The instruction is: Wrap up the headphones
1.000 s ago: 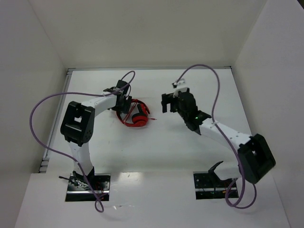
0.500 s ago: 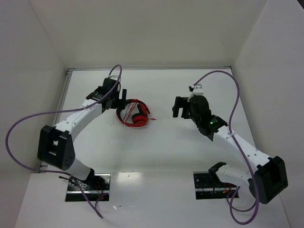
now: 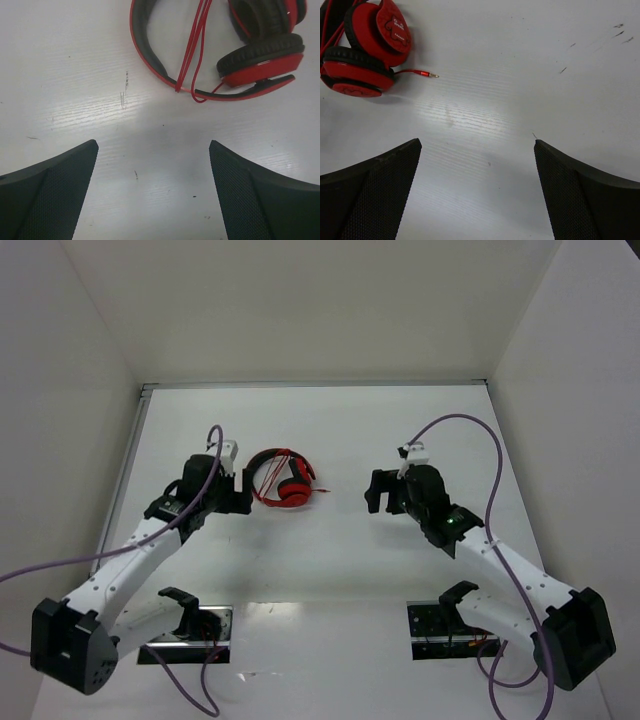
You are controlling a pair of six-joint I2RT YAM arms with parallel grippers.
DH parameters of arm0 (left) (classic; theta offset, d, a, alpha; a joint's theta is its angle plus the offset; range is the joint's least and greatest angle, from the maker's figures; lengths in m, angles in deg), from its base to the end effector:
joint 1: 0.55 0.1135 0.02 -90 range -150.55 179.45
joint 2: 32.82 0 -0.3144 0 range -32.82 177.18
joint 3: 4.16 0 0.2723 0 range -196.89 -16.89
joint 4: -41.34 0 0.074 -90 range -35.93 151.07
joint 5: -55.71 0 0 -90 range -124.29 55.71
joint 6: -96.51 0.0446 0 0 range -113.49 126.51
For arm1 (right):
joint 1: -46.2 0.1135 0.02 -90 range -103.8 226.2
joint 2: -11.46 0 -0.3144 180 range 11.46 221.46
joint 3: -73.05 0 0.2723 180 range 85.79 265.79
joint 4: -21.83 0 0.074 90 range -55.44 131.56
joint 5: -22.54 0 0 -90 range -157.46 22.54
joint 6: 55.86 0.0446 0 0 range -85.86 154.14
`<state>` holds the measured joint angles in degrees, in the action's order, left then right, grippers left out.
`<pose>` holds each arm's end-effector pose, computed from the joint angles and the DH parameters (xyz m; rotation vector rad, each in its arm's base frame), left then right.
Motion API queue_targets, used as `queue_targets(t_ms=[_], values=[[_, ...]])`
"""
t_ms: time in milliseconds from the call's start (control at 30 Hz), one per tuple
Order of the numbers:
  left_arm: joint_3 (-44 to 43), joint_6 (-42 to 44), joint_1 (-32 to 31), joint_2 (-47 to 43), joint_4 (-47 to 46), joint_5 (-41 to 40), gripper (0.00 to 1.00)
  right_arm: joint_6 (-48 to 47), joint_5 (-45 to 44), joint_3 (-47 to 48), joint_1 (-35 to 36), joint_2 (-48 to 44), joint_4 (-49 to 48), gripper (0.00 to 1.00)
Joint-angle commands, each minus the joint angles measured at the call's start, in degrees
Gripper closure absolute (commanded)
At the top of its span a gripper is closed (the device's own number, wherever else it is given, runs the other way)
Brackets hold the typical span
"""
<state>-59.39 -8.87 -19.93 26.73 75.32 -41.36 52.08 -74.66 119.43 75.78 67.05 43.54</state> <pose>0.2141 -0.0695 0.2907 0.0112 2.2402 -0.1920 0.1876 0.1001 0.2685 -0.1401 2.1223 0.3629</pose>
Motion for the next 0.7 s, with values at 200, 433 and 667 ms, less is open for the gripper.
queue_targets(t_ms=[200, 433, 667], values=[[4.97, -2.29, -0.14, -10.68, -3.51, 1.37, 0.0, 0.0, -0.61, -0.87, -0.32, -4.96, -3.26, 0.0], [9.1, -4.31, -0.14, -12.53, -6.75, 1.36, 0.0, -1.23, 0.34, -0.34, -0.32, -4.35, -5.53, 0.0], [9.1, -3.35, -0.14, -12.52, -6.67, -1.98, 0.0, -3.33, -0.01, -2.27, -0.32, -2.95, -7.48, 0.0]])
